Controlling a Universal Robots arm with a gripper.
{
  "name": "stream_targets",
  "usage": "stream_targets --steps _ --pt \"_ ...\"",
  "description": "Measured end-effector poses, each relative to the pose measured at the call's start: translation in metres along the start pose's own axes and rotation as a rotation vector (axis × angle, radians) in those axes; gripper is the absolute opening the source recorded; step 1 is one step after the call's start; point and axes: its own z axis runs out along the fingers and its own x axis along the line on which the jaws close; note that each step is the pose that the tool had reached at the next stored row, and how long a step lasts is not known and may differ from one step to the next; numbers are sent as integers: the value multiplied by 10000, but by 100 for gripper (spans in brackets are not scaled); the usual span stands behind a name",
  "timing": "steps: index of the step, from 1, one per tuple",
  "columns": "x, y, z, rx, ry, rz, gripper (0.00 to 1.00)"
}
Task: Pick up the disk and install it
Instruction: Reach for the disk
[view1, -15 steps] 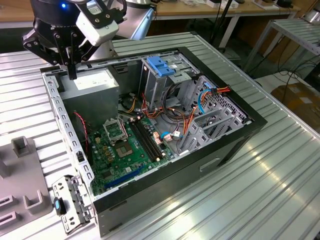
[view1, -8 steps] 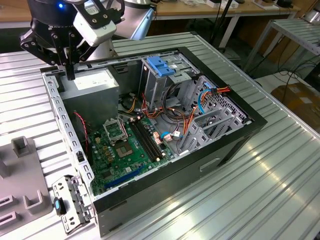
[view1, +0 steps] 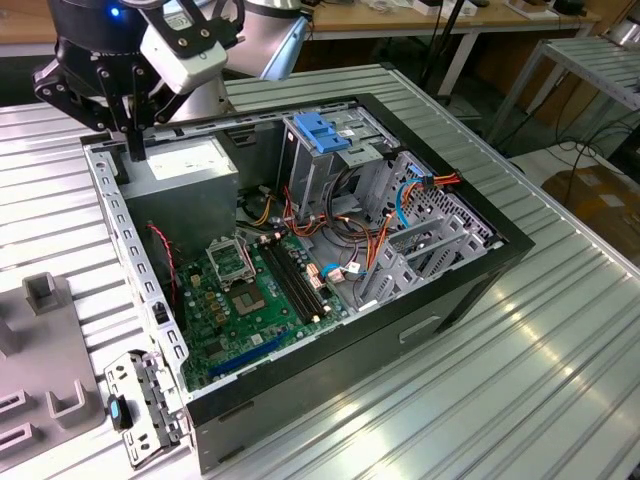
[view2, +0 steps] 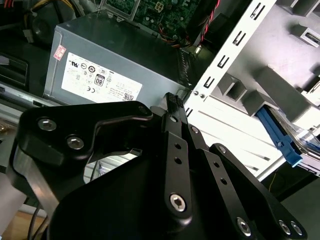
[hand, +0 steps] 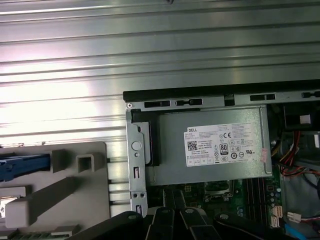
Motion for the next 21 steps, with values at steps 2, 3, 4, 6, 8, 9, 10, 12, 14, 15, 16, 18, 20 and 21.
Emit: stream_targets --steps 2,3,4,6,8,9,10,12,14,15,16,18,20,21 --pt "8 -1 1 -1 0 0 11" --pt "12 -1 0 0 0 0 11" --pt "17 -1 1 -1 0 0 11" --pt "27 -2 1 0 1 0 11" --pt "37 -3 1 0 1 0 11" --pt "44 -3 1 0 1 0 11" --pt "51 -4 1 0 1 0 11" --pt "63 -5 2 0 2 0 11" --pt "78 -6 2 0 2 0 11" --pt "82 -6 2 0 3 0 11" --pt "86 -7 2 0 3 0 11" --pt "96 -7 2 0 3 0 11" --pt "106 -8 3 0 3 0 11" --pt "112 -9 3 0 3 0 11"
